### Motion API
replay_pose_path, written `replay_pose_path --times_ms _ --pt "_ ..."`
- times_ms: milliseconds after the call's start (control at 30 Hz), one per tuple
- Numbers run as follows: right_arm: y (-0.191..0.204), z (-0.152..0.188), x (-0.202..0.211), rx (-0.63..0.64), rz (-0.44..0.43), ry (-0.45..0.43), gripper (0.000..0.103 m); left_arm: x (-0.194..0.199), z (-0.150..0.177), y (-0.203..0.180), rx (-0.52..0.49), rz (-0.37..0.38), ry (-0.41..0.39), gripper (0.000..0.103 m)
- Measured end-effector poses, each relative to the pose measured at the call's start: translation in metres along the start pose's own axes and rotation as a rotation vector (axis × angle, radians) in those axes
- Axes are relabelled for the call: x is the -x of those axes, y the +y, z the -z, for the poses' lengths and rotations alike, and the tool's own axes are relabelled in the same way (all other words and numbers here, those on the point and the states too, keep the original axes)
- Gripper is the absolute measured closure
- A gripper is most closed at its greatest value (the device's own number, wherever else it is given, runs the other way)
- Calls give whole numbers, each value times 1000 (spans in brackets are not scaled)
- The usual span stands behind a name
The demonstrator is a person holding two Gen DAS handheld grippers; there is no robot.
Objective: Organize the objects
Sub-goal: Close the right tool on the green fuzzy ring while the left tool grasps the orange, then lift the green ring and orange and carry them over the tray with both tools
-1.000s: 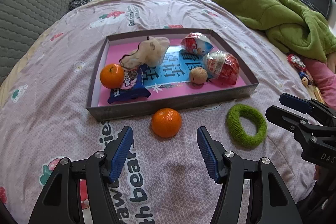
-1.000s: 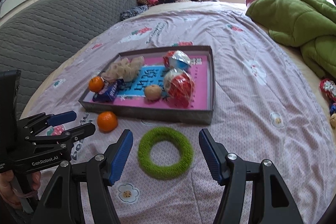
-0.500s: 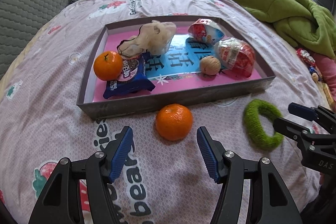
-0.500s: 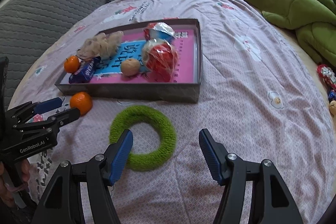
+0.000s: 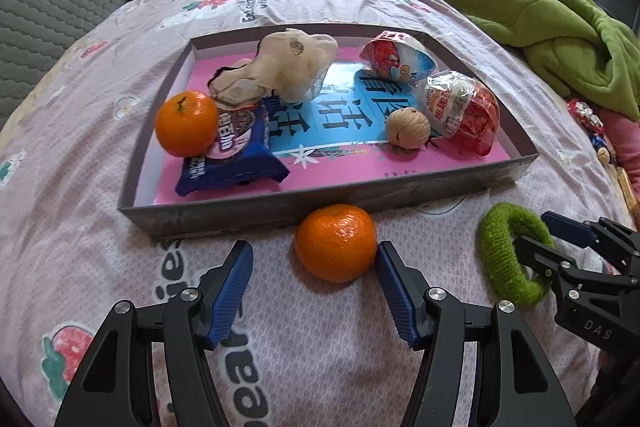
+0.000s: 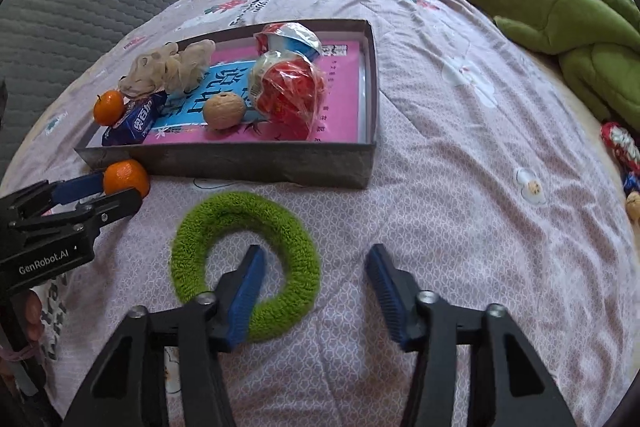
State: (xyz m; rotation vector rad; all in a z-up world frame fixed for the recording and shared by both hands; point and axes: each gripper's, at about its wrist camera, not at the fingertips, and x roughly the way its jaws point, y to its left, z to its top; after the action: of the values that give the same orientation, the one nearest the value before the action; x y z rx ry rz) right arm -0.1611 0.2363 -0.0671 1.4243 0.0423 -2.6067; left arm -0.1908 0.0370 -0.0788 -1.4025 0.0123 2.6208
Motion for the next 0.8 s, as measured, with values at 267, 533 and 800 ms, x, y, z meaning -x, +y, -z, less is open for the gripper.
replay_pose_path --times_ms 267,533,800 --pt "12 -1 -3 52 9 -26 81 -10 -3 -1 20 9 -18 57" --pt "14 -2 0 57 -2 -45 87 -4 1 -9 -21 -13 -31 62" --pt "18 -4 13 62 -25 -93 88 8 0 -4 -1 12 -38 62"
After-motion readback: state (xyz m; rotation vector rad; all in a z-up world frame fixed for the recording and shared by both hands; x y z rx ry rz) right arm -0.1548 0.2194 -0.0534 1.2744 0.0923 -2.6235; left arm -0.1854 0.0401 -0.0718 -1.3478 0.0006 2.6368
